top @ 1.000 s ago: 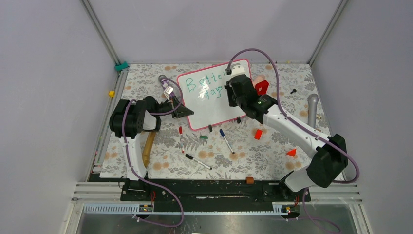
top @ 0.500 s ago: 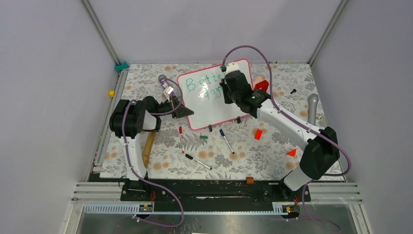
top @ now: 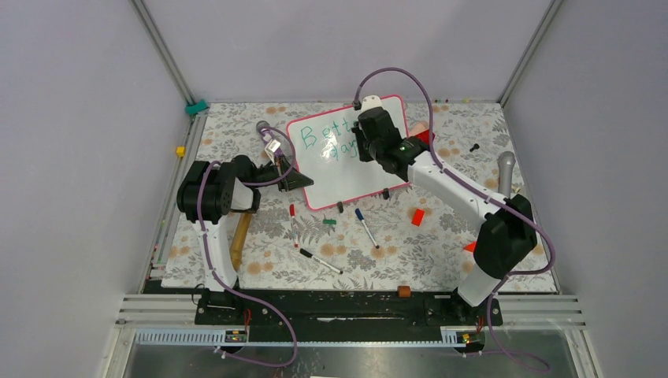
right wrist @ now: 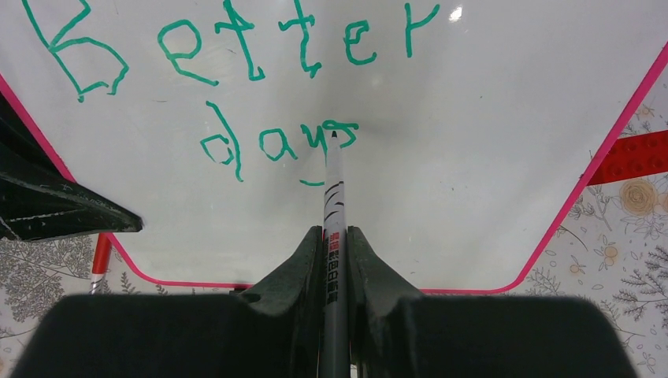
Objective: Write a sentence on the whiteboard
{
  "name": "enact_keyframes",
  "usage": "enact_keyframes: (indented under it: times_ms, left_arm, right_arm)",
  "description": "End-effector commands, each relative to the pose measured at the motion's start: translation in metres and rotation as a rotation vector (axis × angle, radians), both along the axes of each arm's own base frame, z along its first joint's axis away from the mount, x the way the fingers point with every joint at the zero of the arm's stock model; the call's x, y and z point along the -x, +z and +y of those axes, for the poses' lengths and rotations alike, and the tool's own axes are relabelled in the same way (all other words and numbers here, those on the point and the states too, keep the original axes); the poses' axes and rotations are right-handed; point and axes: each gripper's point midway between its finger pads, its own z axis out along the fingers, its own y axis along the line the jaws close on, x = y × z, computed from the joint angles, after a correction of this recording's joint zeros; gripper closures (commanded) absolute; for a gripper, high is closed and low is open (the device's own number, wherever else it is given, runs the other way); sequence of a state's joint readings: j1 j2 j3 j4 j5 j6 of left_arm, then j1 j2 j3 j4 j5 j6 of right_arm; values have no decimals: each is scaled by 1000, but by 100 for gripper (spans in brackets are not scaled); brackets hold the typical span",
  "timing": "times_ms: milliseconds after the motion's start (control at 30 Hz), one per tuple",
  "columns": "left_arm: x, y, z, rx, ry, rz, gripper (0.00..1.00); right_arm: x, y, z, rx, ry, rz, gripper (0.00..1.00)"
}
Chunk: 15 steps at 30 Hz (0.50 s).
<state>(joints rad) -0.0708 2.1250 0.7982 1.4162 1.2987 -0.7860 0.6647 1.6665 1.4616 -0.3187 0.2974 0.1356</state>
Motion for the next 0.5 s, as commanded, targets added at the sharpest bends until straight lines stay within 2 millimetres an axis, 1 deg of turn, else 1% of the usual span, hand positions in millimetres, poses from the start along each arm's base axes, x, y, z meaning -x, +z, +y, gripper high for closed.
enact_keyframes:
  times_ms: [0, 467]
  left_arm:
    - [26, -11, -6, -22, -152, -98, 100]
    - [26, -11, -6, -22, -152, -97, 100]
  right_arm:
    - [-12, 15, -3, -10, -31, -27, 100]
    - [-19, 8, -10, 9, -59, -21, 100]
